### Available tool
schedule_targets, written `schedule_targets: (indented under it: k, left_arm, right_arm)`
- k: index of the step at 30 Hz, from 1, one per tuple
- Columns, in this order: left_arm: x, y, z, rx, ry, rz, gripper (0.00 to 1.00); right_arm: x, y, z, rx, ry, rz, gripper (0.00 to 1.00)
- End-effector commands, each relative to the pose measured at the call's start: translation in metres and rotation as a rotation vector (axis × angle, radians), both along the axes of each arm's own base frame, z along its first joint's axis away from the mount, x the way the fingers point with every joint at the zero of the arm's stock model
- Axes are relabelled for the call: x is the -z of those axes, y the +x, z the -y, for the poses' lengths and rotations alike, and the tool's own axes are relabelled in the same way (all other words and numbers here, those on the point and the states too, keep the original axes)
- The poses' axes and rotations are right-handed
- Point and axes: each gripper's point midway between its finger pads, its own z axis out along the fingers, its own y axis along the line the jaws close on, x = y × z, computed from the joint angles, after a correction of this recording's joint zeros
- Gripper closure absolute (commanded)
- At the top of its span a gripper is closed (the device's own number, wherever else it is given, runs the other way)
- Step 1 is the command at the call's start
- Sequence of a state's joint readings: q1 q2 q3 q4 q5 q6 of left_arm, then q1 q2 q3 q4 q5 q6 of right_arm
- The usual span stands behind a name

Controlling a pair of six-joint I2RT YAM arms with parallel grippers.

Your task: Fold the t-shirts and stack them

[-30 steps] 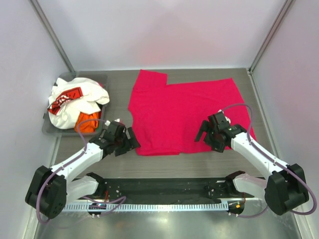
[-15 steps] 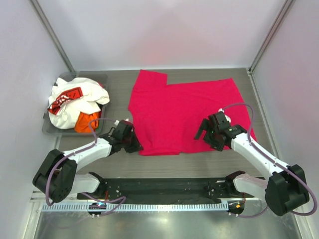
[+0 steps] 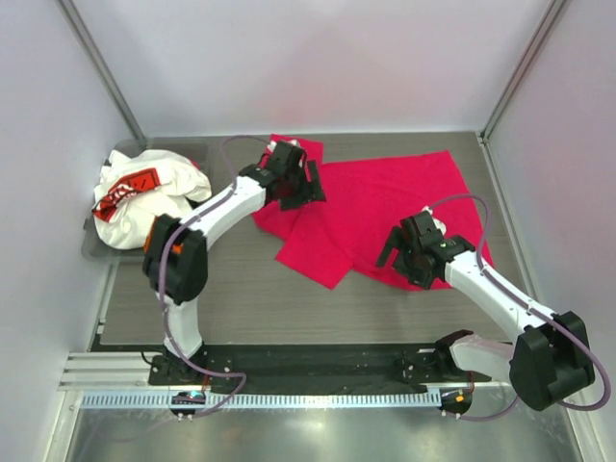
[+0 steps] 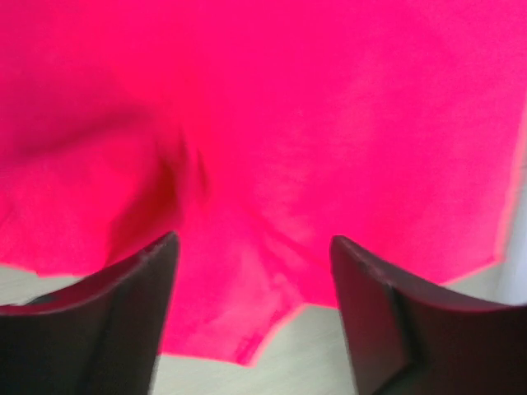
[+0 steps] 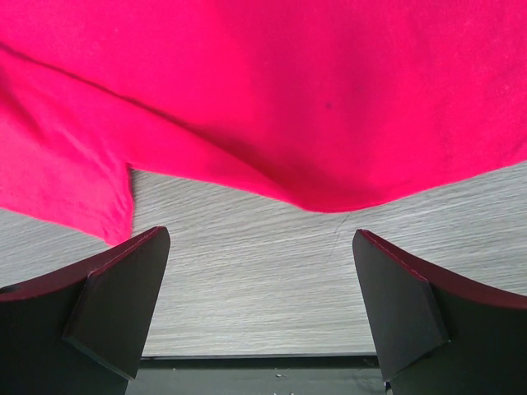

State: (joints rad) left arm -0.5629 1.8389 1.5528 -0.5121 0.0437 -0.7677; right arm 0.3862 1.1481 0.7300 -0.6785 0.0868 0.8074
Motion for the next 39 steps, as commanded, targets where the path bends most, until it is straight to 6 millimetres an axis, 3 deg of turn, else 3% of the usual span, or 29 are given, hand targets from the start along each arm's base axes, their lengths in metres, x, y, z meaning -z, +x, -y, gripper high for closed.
schedule_targets:
  k: [1, 2, 4, 7, 8, 12, 18, 30, 33, 39]
  left_arm:
    - [0.053, -0.035, -0.007, 0.092, 0.128, -0.200, 0.20]
    - [0.066, -0.044, -0.017, 0.076, 0.164, -0.211, 0.12]
    - [0.060, -0.054, -0.033, 0.039, 0.168, -0.172, 0.08]
    - [0.053, -0.061, -0.059, -0.025, 0.226, -0.116, 0.08]
    - [0.050, -0.073, -0.070, -0.040, 0.235, -0.105, 0.10]
    - [0.057, -0.092, -0.097, -0.092, 0.271, -0.070, 0.14]
    - [0.093, -0.108, -0.093, -0.055, 0.226, -0.113, 0.18]
    - [0.137, -0.095, -0.078, -0.033, 0.219, -0.139, 0.30]
    - [0.145, -0.096, -0.074, -0.026, 0.203, -0.157, 0.41]
    - [0.146, -0.098, -0.068, -0.017, 0.206, -0.145, 0.84]
  right_arm:
    - [-0.019, 0.008, -0.003, -0.011, 0.008, 0.050, 0.00]
    - [-0.020, 0.007, -0.002, -0.011, 0.003, 0.054, 0.00]
    - [-0.021, 0.004, 0.002, -0.012, -0.008, 0.064, 0.00]
    - [-0.016, 0.002, 0.005, -0.011, -0.022, 0.056, 0.00]
    - [-0.015, 0.003, 0.004, -0.011, -0.022, 0.051, 0.00]
    - [-0.010, 0.005, 0.001, -0.023, -0.017, 0.040, 0.00]
    - [-0.009, 0.006, 0.000, -0.024, -0.011, 0.043, 0.00]
    - [-0.014, -0.011, -0.002, -0.048, 0.039, 0.066, 0.00]
    - [-0.013, -0.014, 0.001, -0.045, 0.032, 0.065, 0.00]
    - [-0.006, -0.019, 0.004, -0.045, 0.015, 0.048, 0.00]
